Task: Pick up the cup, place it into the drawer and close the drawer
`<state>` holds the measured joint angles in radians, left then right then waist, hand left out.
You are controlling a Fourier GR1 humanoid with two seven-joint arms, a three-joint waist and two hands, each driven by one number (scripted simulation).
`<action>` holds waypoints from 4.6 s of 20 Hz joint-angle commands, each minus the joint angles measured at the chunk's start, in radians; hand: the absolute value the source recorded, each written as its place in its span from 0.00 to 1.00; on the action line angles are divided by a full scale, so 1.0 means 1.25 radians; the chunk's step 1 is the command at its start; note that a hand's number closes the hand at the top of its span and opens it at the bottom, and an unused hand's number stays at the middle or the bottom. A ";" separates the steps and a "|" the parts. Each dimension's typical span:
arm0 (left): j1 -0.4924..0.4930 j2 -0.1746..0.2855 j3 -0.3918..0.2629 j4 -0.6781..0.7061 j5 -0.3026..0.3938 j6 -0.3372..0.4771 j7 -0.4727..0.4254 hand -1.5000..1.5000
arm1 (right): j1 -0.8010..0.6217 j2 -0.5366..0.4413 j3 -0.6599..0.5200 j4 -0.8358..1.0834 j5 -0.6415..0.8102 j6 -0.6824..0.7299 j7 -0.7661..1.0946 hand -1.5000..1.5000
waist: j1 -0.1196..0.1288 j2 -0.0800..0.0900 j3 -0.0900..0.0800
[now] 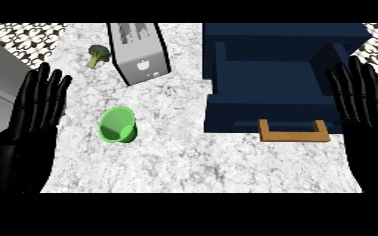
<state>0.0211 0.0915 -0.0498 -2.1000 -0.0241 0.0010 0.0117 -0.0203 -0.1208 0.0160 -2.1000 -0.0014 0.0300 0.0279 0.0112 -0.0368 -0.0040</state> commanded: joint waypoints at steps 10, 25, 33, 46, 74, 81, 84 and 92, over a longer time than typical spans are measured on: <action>-0.038 0.125 0.120 0.188 0.455 -0.285 0.059 0.00 | 0.001 -0.021 0.028 0.031 -0.041 0.061 0.062 0.00 | -0.013 0.033 0.002; -0.168 0.148 0.165 0.647 0.275 -0.405 -0.142 0.00 | -0.145 -0.038 -0.057 0.170 -0.073 0.095 0.037 0.00 | -0.013 0.031 0.003; -0.232 0.162 0.193 0.898 0.169 -0.408 -0.312 0.00 | -0.147 -0.050 -0.080 0.128 -0.089 0.107 0.069 0.00 | -0.013 0.030 0.003; -0.386 0.178 0.176 1.406 -0.026 -0.351 -0.683 0.00 | -0.217 -0.049 -0.093 0.195 -0.081 0.097 0.082 0.00 | -0.020 0.033 0.002; -0.471 0.120 0.175 1.553 -0.055 -0.387 -0.813 0.00 | -0.213 -0.063 -0.108 0.200 -0.099 0.128 0.059 0.00 | -0.043 0.044 -0.001; -0.427 0.084 0.158 1.483 -0.066 -0.349 -0.935 1.00 | -0.239 -0.086 -0.124 0.198 -0.112 0.129 0.105 0.00 | -0.037 0.042 -0.001; -0.463 0.072 0.187 1.456 -0.052 -0.195 -0.939 1.00 | -0.235 -0.065 -0.115 0.221 -0.097 0.119 0.069 0.00 | -0.036 0.044 -0.001; -0.419 0.063 0.334 1.447 0.067 -0.055 -0.971 1.00 | -0.200 -0.072 -0.124 0.174 -0.119 0.127 0.094 0.00 | -0.029 0.037 0.000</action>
<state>-0.5222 0.1757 0.2743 -0.2822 -0.0187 -0.1534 -1.0813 -0.2874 -0.2149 -0.1393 -1.8562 -0.1424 0.1927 0.1307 -0.0309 0.0133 -0.0048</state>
